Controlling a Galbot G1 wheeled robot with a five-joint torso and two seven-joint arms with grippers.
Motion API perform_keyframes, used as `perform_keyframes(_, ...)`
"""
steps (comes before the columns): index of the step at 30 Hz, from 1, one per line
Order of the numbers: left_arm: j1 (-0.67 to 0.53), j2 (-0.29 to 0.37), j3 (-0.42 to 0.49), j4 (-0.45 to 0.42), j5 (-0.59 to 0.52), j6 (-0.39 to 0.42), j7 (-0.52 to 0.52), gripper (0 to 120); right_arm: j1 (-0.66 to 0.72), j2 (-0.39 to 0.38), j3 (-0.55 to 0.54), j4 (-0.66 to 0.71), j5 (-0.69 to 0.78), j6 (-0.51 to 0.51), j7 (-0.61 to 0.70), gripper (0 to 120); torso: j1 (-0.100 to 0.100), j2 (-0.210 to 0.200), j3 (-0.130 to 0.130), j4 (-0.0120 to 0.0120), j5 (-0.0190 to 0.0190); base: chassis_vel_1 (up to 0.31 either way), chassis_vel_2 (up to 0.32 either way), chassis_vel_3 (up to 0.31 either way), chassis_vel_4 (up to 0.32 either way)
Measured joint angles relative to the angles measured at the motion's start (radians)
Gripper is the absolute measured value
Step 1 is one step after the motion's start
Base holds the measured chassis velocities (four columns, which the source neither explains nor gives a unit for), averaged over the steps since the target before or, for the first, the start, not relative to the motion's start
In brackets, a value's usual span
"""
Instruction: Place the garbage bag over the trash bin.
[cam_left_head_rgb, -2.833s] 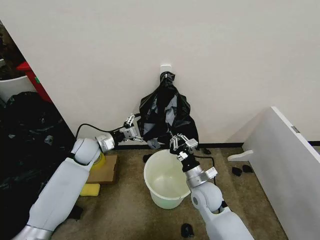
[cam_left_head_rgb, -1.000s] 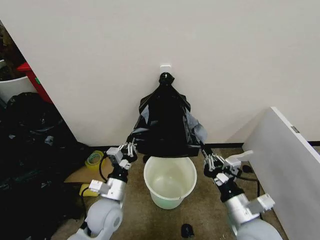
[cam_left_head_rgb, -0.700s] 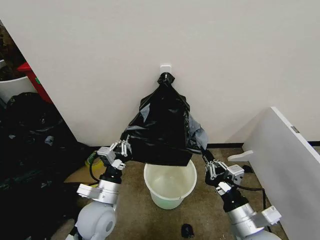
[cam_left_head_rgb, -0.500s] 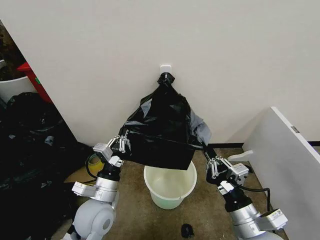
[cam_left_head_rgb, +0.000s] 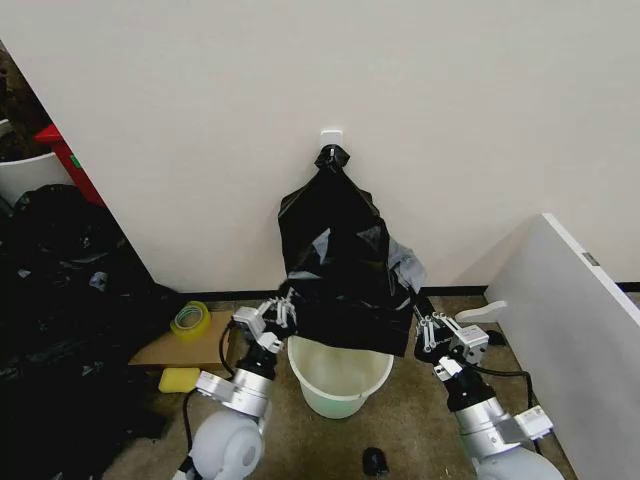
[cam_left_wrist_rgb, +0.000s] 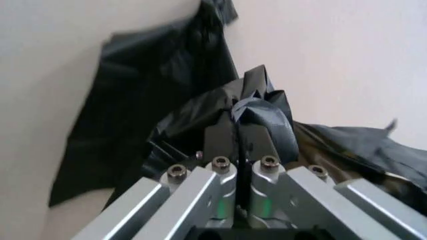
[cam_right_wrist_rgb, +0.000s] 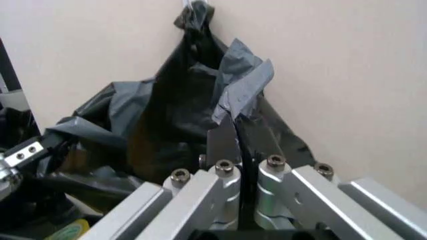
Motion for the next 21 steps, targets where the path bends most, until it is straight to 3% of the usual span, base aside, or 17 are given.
perform_keyframes(10, 0.022, -0.001, 0.016, 0.039, 0.093, -0.021, -0.019, 0, -0.007, 0.003, -0.042, -0.031, 0.001, 0.003, -0.007, 0, 0.0, 0.0, 0.0, 0.0001, -0.0003, 0.0, 0.0, 0.0, 0.0)
perform_keyframes(16, 0.027, 0.014, -0.088, 0.081, 0.246, -0.079, -0.057, 0, -0.018, -0.01, -0.065, 0.008, 0.081, 0.009, -0.027, 0, 0.0, 0.0, 0.0, 0.0002, -0.0004, 0.0, 0.0, 0.0, 0.0)
perform_keyframes(21, 0.012, 0.013, -0.152, 0.123, 0.294, -0.115, -0.059, 0, -0.016, -0.011, -0.083, 0.016, 0.128, 0.022, -0.057, 0, 0.0, 0.0, 0.0, 0.0001, -0.0004, 0.0, 0.0, 0.0, 0.0)
